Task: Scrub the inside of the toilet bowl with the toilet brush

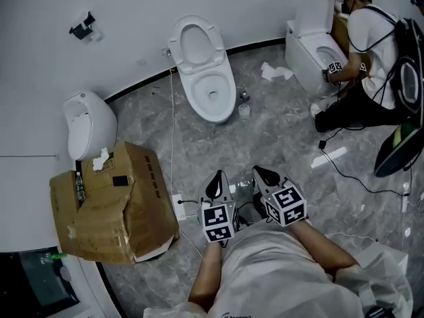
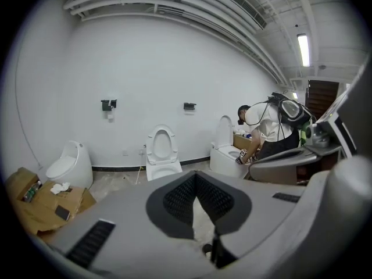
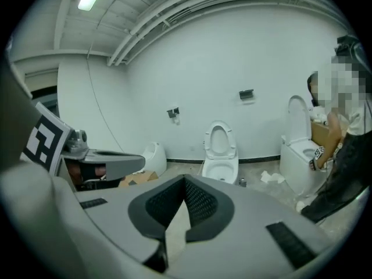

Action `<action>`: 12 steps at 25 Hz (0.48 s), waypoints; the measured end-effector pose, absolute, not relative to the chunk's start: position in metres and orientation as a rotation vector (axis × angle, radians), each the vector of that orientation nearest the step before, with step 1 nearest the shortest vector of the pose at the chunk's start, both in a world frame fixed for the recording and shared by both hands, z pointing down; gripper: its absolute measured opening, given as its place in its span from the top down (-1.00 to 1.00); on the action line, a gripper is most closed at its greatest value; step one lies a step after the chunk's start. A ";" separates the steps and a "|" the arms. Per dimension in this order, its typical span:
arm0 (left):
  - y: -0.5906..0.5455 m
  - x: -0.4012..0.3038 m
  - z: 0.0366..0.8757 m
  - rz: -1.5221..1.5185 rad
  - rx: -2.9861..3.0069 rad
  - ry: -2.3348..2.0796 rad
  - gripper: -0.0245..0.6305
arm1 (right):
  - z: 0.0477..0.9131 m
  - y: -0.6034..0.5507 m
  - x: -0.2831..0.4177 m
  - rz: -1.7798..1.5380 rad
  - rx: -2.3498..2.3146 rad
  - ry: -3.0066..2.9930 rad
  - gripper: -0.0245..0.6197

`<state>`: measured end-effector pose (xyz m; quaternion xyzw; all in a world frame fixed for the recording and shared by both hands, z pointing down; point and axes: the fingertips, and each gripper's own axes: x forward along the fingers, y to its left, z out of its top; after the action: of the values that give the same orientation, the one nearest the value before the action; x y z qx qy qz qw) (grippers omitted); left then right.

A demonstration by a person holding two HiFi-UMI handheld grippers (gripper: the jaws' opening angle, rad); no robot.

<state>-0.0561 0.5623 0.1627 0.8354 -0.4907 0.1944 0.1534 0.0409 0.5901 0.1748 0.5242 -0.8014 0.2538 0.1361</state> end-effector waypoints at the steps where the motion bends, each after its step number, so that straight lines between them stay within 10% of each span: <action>1: 0.556 -0.050 0.163 0.555 2.398 -1.394 0.85 | 0.172 0.583 0.041 0.758 1.492 -2.360 0.89; 12: 0.492 -0.017 0.159 0.527 2.352 -1.424 0.85 | 0.118 0.489 0.062 0.571 1.498 -2.611 0.90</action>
<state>-0.0175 0.4920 0.1586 0.8279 -0.5012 0.1855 0.1703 0.0622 0.4887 0.1177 0.4885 -0.8515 0.1863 0.0386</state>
